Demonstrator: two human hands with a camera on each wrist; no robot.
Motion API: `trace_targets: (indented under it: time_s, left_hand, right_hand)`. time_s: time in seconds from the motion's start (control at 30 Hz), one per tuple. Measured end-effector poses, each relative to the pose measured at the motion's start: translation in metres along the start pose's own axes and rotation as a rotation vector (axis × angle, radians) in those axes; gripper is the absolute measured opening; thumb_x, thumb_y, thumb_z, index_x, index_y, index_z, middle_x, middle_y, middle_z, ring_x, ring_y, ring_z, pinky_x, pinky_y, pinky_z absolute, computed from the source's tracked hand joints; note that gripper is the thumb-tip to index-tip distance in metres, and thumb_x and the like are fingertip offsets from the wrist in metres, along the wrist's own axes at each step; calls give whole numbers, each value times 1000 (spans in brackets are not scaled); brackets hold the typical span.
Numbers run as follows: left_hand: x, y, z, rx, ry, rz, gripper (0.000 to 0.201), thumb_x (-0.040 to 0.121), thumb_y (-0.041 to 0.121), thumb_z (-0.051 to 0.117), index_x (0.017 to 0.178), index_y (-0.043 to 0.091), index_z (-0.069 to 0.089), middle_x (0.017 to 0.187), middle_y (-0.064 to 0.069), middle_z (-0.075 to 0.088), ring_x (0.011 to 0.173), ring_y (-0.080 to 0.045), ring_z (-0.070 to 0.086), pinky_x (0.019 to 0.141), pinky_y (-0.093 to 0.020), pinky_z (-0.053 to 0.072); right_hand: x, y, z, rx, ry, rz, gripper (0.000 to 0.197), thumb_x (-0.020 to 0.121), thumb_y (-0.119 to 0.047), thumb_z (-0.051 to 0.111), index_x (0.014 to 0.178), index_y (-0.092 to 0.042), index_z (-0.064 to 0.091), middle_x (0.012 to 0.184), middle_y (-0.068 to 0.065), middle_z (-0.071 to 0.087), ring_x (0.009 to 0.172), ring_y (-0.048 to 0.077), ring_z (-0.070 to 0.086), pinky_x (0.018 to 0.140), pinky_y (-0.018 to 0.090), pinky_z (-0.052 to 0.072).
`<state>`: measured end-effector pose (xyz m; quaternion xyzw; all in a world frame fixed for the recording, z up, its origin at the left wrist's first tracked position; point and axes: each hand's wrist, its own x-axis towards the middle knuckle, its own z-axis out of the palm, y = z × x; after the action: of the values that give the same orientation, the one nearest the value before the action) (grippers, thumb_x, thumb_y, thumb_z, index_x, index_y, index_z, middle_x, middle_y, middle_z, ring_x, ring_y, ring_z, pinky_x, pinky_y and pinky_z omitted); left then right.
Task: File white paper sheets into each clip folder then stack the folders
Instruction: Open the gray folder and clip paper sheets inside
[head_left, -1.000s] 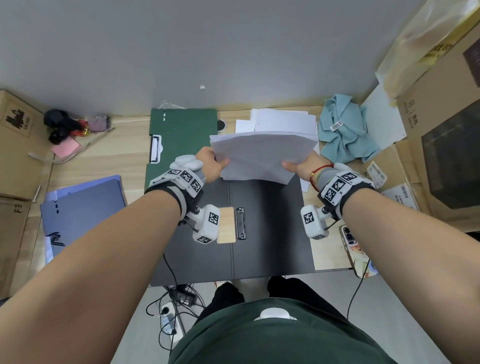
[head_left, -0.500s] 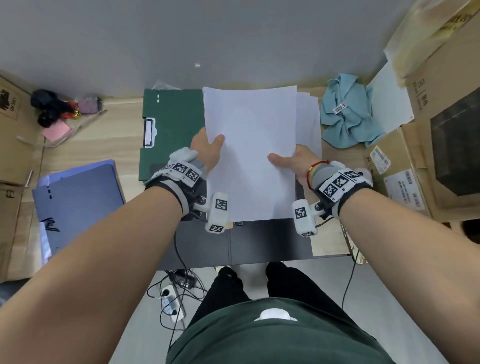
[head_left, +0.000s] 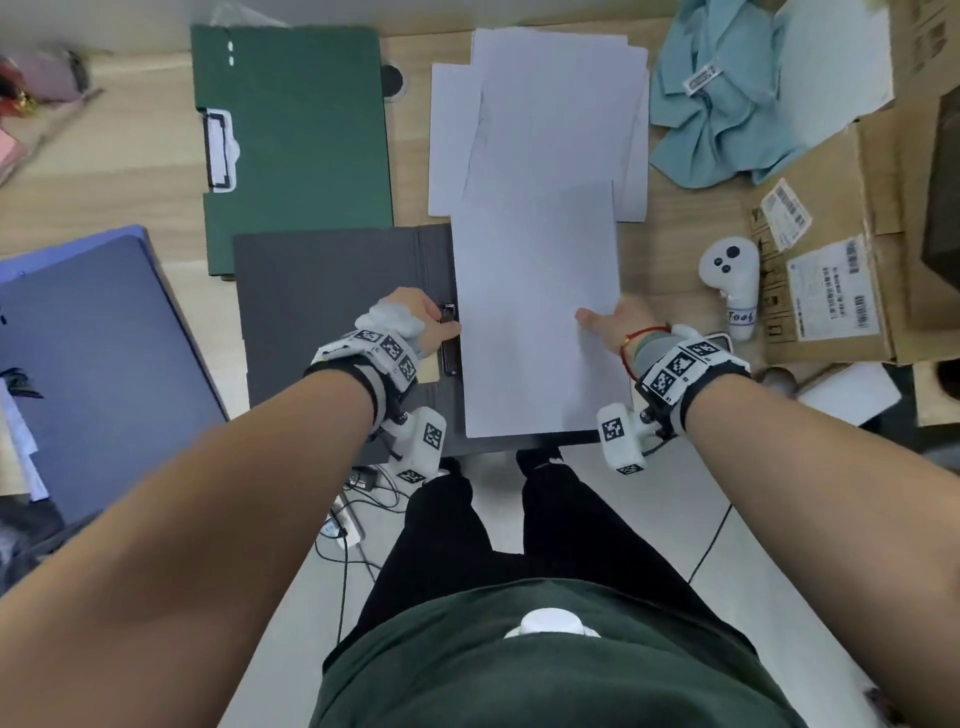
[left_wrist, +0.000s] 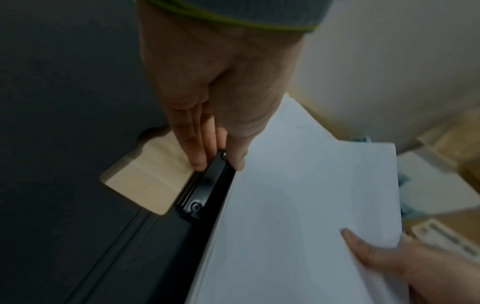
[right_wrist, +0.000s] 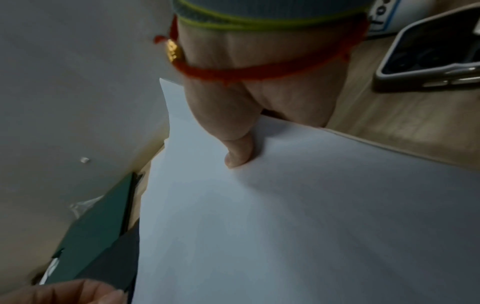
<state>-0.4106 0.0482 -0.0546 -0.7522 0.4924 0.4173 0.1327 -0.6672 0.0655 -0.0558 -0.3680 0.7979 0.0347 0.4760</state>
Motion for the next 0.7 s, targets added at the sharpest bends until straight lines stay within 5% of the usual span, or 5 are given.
trace_targets:
  time_s: [0.2,0.37,0.53,0.7]
  left_hand:
    - [2,18,20,175,69,-79,50,79,41,77,112,12,54,93,-1,57,83,-22,57,63,-28,40]
    - [12,24,22,180,51,-135,37,80,35,74,69,13,47,64,1,47,56,-13,46,65,-24,40]
    - [10,23,18,112,63,-132,29,75,35,76,76,16,53,73,2,56,57,-14,50,51,-24,39]
    - [15,-2,11,-84,-37,-141,23,57,39,72,75,27,64,88,14,70,80,-16,72,82,-34,58]
  right_hand:
    - [11,14,6,30,19,34,69,90,-43,62,142,-3,40,144,15,47,130,32,47,103,35,38]
    - [20,17,11,22,8,51,70,92,-41,60,144,-2,35,147,15,43,134,31,43,105,35,35]
    - [25,19,8,31,-1,45,70,93,-41,60,145,-3,34,148,14,41,136,30,41,107,34,32]
    - [21,17,6,62,-55,7,66,88,-46,63,137,-5,45,136,11,53,126,30,50,106,38,39]
